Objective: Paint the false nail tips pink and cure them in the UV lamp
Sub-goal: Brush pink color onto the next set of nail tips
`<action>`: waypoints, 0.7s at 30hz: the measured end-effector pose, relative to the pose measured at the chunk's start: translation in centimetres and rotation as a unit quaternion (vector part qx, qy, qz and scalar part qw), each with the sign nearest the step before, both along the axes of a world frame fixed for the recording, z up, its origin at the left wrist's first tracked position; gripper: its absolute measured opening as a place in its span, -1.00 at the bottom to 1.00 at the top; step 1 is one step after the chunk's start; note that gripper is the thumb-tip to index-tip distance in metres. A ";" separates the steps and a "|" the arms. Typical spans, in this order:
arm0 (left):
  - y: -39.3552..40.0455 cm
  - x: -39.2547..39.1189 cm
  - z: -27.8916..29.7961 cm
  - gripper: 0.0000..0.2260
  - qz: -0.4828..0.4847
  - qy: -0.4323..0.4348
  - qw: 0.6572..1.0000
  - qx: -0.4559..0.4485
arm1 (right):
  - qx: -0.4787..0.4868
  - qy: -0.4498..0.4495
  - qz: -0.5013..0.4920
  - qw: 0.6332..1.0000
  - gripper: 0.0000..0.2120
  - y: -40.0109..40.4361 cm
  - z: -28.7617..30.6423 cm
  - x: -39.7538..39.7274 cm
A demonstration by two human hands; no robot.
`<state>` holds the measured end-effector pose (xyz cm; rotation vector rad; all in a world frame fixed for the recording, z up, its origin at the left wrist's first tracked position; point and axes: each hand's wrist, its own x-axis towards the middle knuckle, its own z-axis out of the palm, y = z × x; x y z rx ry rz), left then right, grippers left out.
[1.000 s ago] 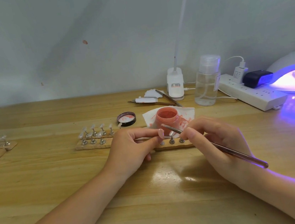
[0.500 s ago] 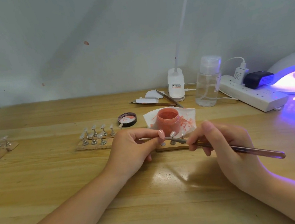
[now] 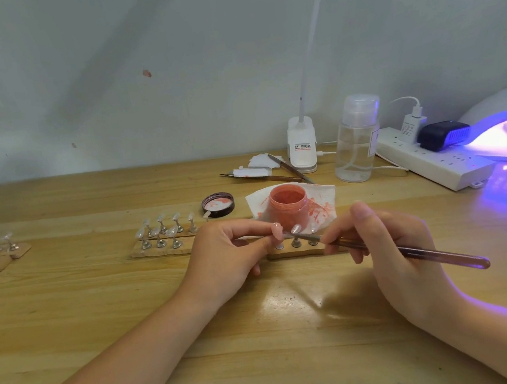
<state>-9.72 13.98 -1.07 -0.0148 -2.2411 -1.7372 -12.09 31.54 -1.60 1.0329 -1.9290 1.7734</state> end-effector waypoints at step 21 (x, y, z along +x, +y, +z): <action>-0.1 -0.1 -0.1 -0.91 0.009 -0.003 1.000 -0.017 | 0.041 0.009 -0.003 0.999 -0.60 -0.1 -0.1 -0.1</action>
